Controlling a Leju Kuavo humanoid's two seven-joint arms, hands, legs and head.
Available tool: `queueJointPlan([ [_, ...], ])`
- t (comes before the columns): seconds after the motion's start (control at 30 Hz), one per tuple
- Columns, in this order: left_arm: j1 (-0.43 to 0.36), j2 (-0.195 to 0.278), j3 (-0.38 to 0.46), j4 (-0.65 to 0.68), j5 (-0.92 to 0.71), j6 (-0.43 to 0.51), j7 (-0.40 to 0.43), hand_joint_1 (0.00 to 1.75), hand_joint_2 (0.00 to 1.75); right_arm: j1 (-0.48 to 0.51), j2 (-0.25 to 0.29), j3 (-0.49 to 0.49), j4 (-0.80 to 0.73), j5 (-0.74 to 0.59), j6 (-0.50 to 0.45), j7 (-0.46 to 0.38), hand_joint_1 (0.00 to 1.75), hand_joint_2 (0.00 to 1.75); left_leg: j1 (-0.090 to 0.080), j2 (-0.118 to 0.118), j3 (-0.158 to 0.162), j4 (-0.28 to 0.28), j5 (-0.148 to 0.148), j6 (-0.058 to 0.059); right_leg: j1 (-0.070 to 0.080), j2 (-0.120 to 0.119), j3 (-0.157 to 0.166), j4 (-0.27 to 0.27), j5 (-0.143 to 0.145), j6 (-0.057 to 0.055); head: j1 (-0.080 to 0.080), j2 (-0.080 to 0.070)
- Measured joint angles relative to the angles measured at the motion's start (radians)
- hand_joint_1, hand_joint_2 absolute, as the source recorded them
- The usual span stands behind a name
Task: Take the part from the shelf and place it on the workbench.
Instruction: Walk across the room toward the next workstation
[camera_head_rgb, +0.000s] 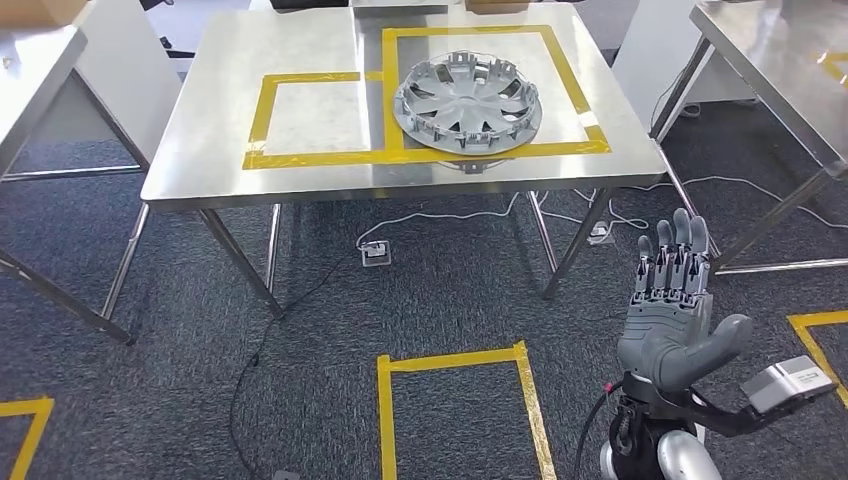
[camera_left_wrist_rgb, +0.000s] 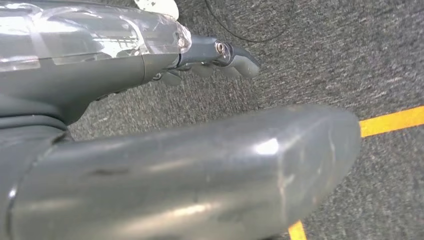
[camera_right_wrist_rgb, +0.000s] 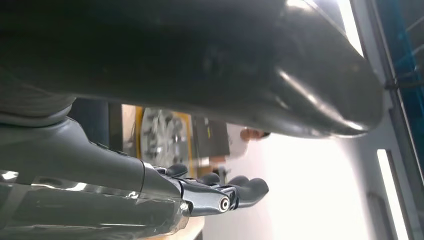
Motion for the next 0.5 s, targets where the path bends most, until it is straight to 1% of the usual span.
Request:
queueJointPlan([
  [0.03,0.001,0.001,0.0,0.0,0.0,0.0,-0.001,0.0,0.0,0.007,0.002,-0.007,0.002,0.003,-0.011,-0.003,0.0,0.0,0.0,0.002,-0.012,0.035,-0.008,-0.002,0.0,0.012,-0.005,0.003,0.002,0.001,-0.002,0.0],
  [0.07,0.002,0.001,0.0,0.0,0.0,0.0,-0.001,0.0,0.0,0.013,0.004,-0.013,0.005,0.007,-0.02,-0.005,0.0,0.0,0.001,0.004,-0.006,0.035,0.004,-0.004,-0.001,0.024,-0.01,0.007,0.004,0.002,-0.004,0.0],
  [0.1,0.002,0.002,0.0,0.0,0.0,0.0,-0.002,0.0,0.0,0.017,0.006,-0.019,0.008,0.009,-0.027,-0.007,0.0,0.0,0.002,0.001,0.018,-0.003,0.034,-0.005,-0.002,0.036,-0.014,0.012,0.004,0.004,-0.006,0.0],
  [0.13,0.002,0.002,0.0,0.0,0.0,0.0,-0.002,0.0,0.0,0.02,0.008,-0.024,0.011,0.012,-0.032,-0.009,0.0,0.0,0.005,-0.016,0.053,-0.066,0.07,-0.005,-0.003,0.049,-0.018,0.019,0.003,0.007,-0.009,0.0],
  [0.17,0.002,0.002,0.0,0.0,0.0,0.0,-0.003,0.0,0.0,0.021,0.01,-0.03,0.013,0.016,-0.038,-0.01,0.0,0.0,0.01,-0.05,0.09,-0.129,0.095,-0.004,-0.005,0.06,-0.024,0.027,0.001,0.01,-0.013,0.0],
  [0.2,0.002,0.002,0.0,0.0,0.0,0.0,-0.003,0.0,0.0,0.021,0.012,-0.034,0.016,0.021,-0.047,-0.01,0.0,0.0,0.014,-0.08,0.117,-0.177,0.11,-0.003,-0.006,0.073,-0.032,0.036,-0.001,0.015,-0.016,0.0],
  [0.23,0.002,0.002,0.0,0.0,0.0,0.0,-0.003,0.0,0.0,0.022,0.014,-0.04,0.019,0.026,-0.06,-0.01,0.0,0.0,0.017,-0.103,0.131,-0.205,0.111,-0.002,-0.007,0.085,-0.04,0.044,-0.001,0.021,-0.02,0.0],
  [0.27,0.002,0.003,0.0,0.0,0.0,0.0,-0.003,0.0,0.0,0.024,0.016,-0.046,0.023,0.029,-0.074,-0.01,0.0,0.0,0.018,-0.108,0.134,-0.212,0.104,0.001,-0.008,0.098,-0.048,0.049,0.001,0.027,-0.021,0.0],
  [0.3,0.002,0.004,0.0,0.0,0.0,0.0,-0.003,0.0,0.0,0.026,0.019,-0.053,0.031,0.025,-0.086,-0.012,0.0,0.0,0.018,-0.093,0.133,-0.217,0.102,0.005,-0.008,0.113,-0.054,0.052,0.003,0.033,-0.02,0.0],
  [0.33,0.002,0.004,0.0,0.0,0.0,0.0,-0.002,0.0,0.0,0.029,0.023,-0.063,0.042,0.016,-0.094,-0.017,0.0,0.0,0.019,-0.077,0.133,-0.221,0.101,0.009,-0.008,0.115,-0.06,0.056,0.003,0.038,-0.02,0.0],
  [0.37,0.001,0.004,0.0,0.0,0.0,0.0,-0.002,0.0,0.0,0.031,0.028,-0.073,0.058,0.001,-0.097,-0.026,0.0,0.0,0.021,-0.06,0.133,-0.224,0.102,0.014,-0.007,0.101,-0.069,0.068,-0.005,0.044,-0.016,0.0],
  [0.4,0.001,0.004,0.0,0.0,0.0,-0.001,-0.002,0.0,0.0,0.031,0.032,-0.085,0.08,-0.018,-0.095,-0.036,0.0,0.0,0.022,-0.043,0.133,-0.227,0.103,0.019,-0.007,0.075,-0.084,0.096,-0.022,0.05,-0.01,0.0],
  [0.43,0.002,0.003,0.0,0.0,0.0,-0.001,-0.001,0.0,0.0,0.029,0.039,-0.096,0.107,-0.037,-0.092,-0.046,0.0,0.0,0.021,-0.025,0.132,-0.228,0.104,0.022,-0.008,0.043,-0.109,0.145,-0.049,0.057,-0.004,0.0],
  [0.47,0.004,0.004,0.0,0.0,0.001,-0.001,0.001,0.0,0.0,0.026,0.046,-0.108,0.141,-0.056,-0.087,-0.056,0.0,0.0,0.02,-0.006,0.131,-0.228,0.104,0.024,-0.01,0.017,-0.14,0.208,-0.079,0.064,0.004,0.0],
  [0.5,0.005,0.005,0.0,0.0,0.001,-0.001,0.002,0.0,0.0,0.023,0.053,-0.12,0.181,-0.074,-0.081,-0.064,0.0,0.0,0.018,0.013,0.13,-0.228,0.103,0.025,-0.014,0.005,-0.17,0.271,-0.103,0.069,0.011,0.0],
])
